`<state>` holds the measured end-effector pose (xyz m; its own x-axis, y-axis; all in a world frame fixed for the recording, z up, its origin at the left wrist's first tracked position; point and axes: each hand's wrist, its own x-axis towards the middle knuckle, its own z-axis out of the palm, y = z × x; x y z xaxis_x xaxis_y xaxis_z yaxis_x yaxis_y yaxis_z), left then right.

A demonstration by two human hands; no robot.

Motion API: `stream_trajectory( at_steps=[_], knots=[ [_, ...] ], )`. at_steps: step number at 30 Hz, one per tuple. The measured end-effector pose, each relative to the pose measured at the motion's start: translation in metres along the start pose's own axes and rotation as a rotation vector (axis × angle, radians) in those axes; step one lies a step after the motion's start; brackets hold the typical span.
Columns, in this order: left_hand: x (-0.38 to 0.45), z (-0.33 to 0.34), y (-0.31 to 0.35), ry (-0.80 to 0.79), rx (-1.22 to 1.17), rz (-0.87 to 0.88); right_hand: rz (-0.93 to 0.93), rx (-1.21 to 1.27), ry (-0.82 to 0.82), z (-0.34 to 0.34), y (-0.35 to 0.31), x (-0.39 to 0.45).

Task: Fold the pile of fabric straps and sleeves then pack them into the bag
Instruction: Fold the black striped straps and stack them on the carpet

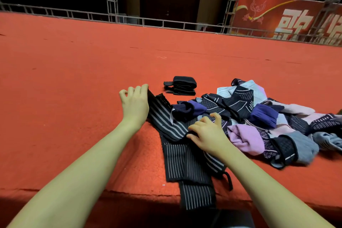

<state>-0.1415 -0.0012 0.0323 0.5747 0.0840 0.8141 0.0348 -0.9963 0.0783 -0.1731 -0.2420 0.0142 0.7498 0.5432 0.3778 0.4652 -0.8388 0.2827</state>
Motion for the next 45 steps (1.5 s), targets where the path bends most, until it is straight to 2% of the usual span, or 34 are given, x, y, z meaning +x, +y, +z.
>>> stream_trajectory(
  at_steps=[2,3,6,10,14,18,21,27,30,33,35,39,40,42,45],
  knots=[
    [0.002,0.001,0.004,0.003,0.025,0.05,-0.023,-0.009,-0.098,0.005,0.006,0.0],
    [0.001,0.003,0.007,-0.001,0.037,0.082,-0.042,-0.02,-0.07,0.007,0.006,-0.002],
    [-0.008,0.013,0.014,-0.042,0.029,0.131,0.045,0.0,0.139,0.018,0.004,-0.011],
    [-0.024,0.027,0.021,-0.027,-0.054,0.145,0.072,0.148,0.306,0.035,-0.001,-0.031],
    [-0.027,0.025,0.02,0.005,-0.101,0.131,-0.057,0.225,0.275,0.048,0.001,-0.041],
    [-0.025,0.023,0.017,0.034,-0.114,0.102,-0.019,0.307,0.29,0.049,0.012,-0.033],
    [-0.021,0.021,0.013,0.054,-0.124,0.062,0.04,0.242,0.334,0.048,0.021,-0.025],
    [0.008,0.01,0.01,0.14,-0.094,0.076,0.218,0.106,0.664,0.01,0.034,0.015],
    [0.028,0.001,0.011,0.163,-0.091,0.067,0.215,0.002,0.721,-0.019,0.054,0.041],
    [0.043,-0.005,0.014,0.181,-0.114,0.031,0.166,-0.09,0.669,-0.037,0.077,0.058],
    [0.045,-0.003,0.014,0.151,-0.077,0.007,0.105,-0.175,0.555,-0.039,0.089,0.061],
    [0.028,0.005,0.011,-0.011,0.012,-0.033,-0.013,-0.182,0.017,-0.021,0.091,0.05],
    [0.022,0.007,0.009,-0.039,0.029,-0.034,-0.022,-0.175,-0.049,-0.015,0.086,0.047],
    [0.012,0.01,0.005,-0.073,0.038,-0.027,-0.022,-0.138,-0.033,-0.006,0.071,0.044],
    [0.004,0.012,-0.004,-0.088,-0.025,0.004,0.001,-0.061,0.126,-0.001,0.043,0.05]
  ],
)
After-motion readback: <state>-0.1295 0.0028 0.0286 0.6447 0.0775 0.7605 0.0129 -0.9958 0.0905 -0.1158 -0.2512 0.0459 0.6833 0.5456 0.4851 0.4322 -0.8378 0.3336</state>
